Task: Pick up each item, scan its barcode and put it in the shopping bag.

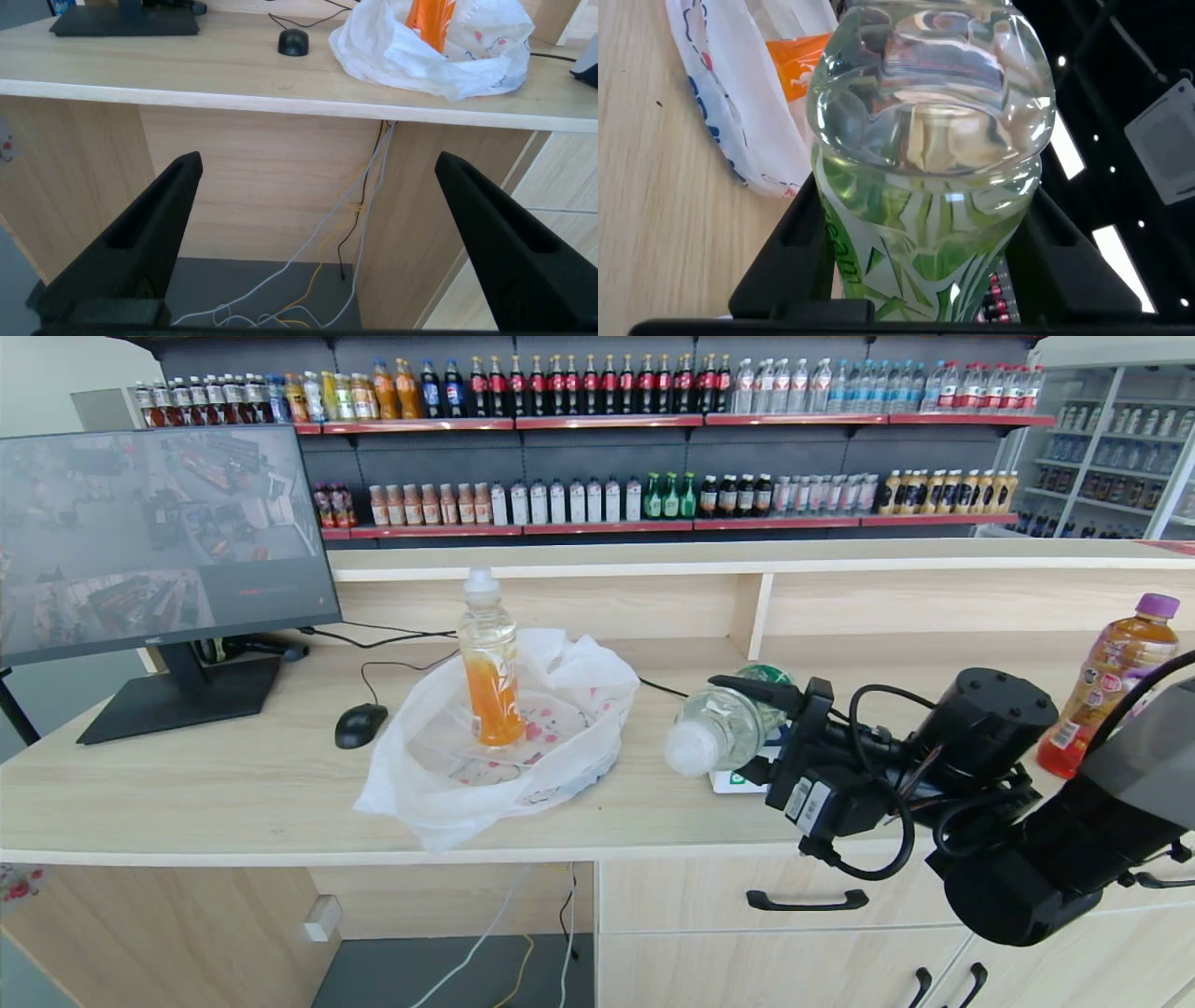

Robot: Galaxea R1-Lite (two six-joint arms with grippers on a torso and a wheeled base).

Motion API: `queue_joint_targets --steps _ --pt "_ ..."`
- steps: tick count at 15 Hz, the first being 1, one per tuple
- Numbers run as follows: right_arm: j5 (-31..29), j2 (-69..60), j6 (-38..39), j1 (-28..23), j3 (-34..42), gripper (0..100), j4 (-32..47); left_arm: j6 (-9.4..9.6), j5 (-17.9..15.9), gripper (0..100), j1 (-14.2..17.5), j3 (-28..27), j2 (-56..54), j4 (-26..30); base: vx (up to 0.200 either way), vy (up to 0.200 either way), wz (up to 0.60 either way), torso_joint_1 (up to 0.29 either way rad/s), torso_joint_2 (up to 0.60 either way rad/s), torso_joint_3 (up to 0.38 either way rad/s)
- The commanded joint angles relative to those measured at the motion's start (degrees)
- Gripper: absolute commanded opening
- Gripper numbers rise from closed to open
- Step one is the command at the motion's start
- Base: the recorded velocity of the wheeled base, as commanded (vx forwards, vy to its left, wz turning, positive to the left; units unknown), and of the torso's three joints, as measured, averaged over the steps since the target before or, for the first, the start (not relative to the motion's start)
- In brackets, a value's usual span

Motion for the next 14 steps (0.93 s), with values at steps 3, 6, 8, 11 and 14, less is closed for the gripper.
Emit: queue_joint_targets --steps 3,6,8,11,14 --pt "0.33 1.33 -0.43 0.06 0.08 0 -0.06 -0.08 0.01 100 0.0 -0.01 -0.02 -0.01 0.0 0.0 0.0 0.0 0.0 0.0" --pt "0.33 1.6 -0.43 -0.03 0.0 0 -0.06 0.01 0.01 100 0.0 -0.01 -0.02 -0.01 0.0 0.0 0.0 0.0 0.0 0.0" --pt "0.33 1.6 -0.43 -0.03 0.08 0 -0.06 0.01 0.01 100 0.0 -0.01 -0.02 -0.01 0.0 0.0 0.0 0.0 0.0 0.0" --pt "0.42 1.77 -0.43 -0.03 0.08 0 -0.06 0.01 0.01 100 0.0 -0.01 -0.02 -0.01 0.0 0.0 0.0 0.0 0.0 0.0" --pt "0.42 2.74 -0.52 0.41 0.0 0 -0.06 -0.08 0.01 100 0.0 0.07 -0.02 -0.01 0.0 0.0 0.0 0.0 0.0 0.0"
